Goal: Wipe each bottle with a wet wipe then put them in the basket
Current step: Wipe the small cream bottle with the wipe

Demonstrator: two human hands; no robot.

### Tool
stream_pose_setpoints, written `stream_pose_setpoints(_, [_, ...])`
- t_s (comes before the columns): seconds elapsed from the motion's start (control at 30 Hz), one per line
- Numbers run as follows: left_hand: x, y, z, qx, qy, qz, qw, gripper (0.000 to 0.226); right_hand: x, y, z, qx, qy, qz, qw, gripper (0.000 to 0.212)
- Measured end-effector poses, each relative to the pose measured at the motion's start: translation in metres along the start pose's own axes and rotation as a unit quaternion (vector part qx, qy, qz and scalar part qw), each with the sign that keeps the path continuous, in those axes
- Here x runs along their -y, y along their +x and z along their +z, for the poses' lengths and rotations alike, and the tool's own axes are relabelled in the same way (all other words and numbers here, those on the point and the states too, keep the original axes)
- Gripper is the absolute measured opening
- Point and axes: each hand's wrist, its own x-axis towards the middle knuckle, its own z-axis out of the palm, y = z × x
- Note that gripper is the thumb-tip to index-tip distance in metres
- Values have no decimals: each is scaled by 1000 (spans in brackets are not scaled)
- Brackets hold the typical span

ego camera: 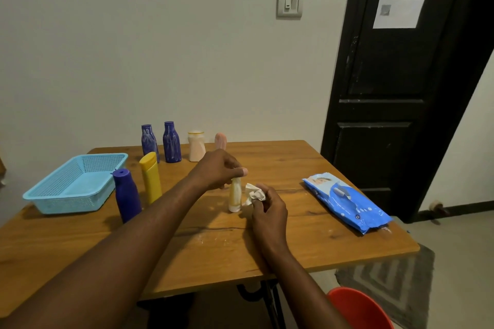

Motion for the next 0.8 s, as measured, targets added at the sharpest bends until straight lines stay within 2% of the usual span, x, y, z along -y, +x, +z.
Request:
stream_pose_setpoints(0.1, [1,-1,-1,27,-23,-19,999,28,-4,3,1,-23,19,20,999,38])
stream_pose_setpoints(0.2, [4,-3,-5,65,-51,-47,996,25,-8,7,1,-51,27,24,998,27])
stream_pose_setpoints(0.33, [8,-4,-9,105,-80,-67,989,28,-8,10,4,-55,20,12,998,24])
stream_pose_setpoints(0.5, [9,-5,-4,102,-151,-73,980,24,5,5,17,-49,28,-17,998,30])
stream_pose_setpoints(0.63, [12,-9,-1,86,-194,-79,974,21,6,18,22,-79,-2,-36,996,28])
stream_pose_setpoints(0.7, [15,-11,1,75,-214,-83,970,21,5,15,27,-47,-22,-54,997,31])
stream_pose_setpoints(0.8, [21,-14,5,62,-238,-75,966,22,0,-10,42,50,-86,-80,992,47])
